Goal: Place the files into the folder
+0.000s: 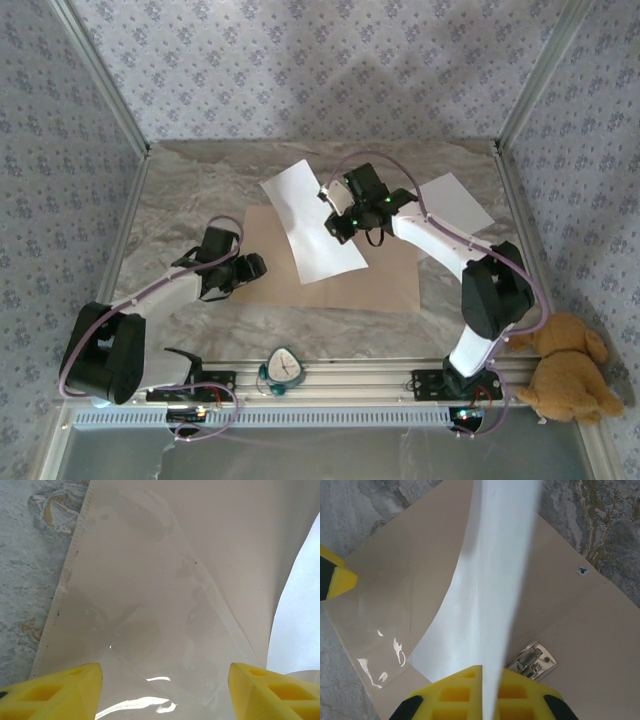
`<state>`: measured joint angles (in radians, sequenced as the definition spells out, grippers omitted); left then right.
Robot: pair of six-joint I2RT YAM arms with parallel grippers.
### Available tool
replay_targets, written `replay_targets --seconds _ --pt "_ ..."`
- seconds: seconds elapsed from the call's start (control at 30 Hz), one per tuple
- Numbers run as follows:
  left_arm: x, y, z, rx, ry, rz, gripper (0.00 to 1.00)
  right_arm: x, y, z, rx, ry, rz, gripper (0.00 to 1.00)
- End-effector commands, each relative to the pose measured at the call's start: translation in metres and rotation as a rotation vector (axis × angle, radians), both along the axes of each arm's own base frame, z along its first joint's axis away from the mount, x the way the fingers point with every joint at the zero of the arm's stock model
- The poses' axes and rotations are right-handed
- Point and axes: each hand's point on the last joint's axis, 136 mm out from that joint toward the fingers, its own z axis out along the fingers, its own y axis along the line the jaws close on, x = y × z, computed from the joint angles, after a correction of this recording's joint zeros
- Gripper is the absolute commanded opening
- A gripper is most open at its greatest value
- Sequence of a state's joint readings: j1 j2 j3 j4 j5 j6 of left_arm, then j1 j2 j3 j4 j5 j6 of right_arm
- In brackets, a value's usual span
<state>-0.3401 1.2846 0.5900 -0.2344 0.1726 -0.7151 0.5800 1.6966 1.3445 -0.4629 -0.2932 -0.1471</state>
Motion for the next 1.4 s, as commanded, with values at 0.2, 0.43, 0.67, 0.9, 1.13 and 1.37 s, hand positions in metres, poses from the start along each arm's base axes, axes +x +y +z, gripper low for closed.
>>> replay_targets --seconds 0.2,0.43,0.67,0.9,1.13,1.37 --pt "-0.005 0.002 -0.001 -0.001 0.005 -0.013 0.68 -0.006 0.000 0.012 0.095 -0.008 0.019 0.00" --pt "-0.006 0.002 0.001 -0.004 0.003 -0.010 0.69 -0.008 -0.001 0.006 0.123 0.011 0.010 0.00" --pt "-0.009 0.003 0.000 -0.007 0.004 -0.010 0.69 -0.011 0.002 -0.002 0.144 0.036 0.019 0.00" --pt "-0.010 0.003 0.004 -0.013 -0.003 -0.008 0.69 -0.014 0.002 -0.013 0.181 0.072 0.005 0.00" --pt "-0.013 0.005 0.004 -0.013 -0.002 -0.005 0.69 -0.014 0.005 -0.020 0.204 0.098 0.004 0.00" --pt "-0.014 0.005 0.005 -0.016 -0.002 -0.004 0.70 -0.014 0.013 -0.029 0.260 0.151 -0.007 0.00"
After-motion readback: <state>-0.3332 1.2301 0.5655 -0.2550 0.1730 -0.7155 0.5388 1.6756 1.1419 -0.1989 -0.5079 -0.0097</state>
